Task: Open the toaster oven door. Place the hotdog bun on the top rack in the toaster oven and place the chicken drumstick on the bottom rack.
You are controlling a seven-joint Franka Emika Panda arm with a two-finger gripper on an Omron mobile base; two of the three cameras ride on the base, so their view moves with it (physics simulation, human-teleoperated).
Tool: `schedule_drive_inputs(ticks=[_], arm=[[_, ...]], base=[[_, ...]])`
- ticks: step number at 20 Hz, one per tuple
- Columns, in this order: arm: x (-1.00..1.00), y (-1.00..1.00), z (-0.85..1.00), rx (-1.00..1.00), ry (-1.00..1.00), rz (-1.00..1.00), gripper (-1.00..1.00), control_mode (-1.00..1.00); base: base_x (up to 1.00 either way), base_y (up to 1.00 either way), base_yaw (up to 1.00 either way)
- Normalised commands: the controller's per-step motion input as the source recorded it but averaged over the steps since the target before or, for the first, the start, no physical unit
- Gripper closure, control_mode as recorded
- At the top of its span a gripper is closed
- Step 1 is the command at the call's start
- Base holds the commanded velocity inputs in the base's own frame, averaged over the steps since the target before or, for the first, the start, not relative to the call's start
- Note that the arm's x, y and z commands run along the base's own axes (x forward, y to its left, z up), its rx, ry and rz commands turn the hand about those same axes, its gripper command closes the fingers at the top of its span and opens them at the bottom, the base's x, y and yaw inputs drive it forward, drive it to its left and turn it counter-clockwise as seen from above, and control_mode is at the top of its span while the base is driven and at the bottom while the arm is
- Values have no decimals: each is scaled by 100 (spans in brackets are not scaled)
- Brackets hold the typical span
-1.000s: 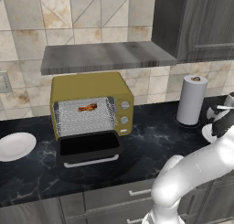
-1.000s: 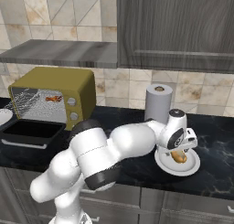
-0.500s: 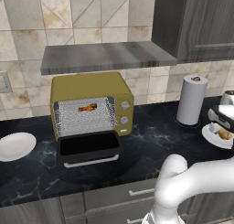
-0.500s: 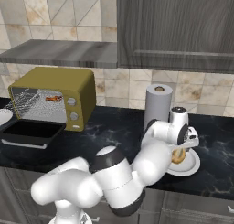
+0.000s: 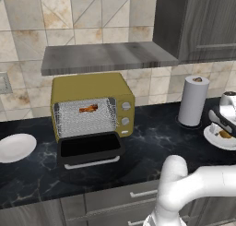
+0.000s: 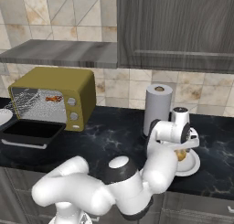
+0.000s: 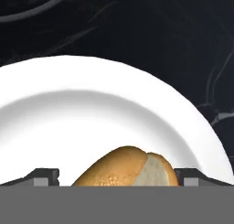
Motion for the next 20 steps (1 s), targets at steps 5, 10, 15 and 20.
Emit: schedule_drive_inputs(ticks=[5,10,15,20], arm=[[-5,-5,-11,8,2,0,100,-100],[-21,-2,5,10,1,0,100,-100],[-30,6,38,2,0,0,100,-100],[-41,21,40,0,-1,0,100,-100]], base=[[0,0,0],[0,0,0],[0,0,0],[0,0,0]])
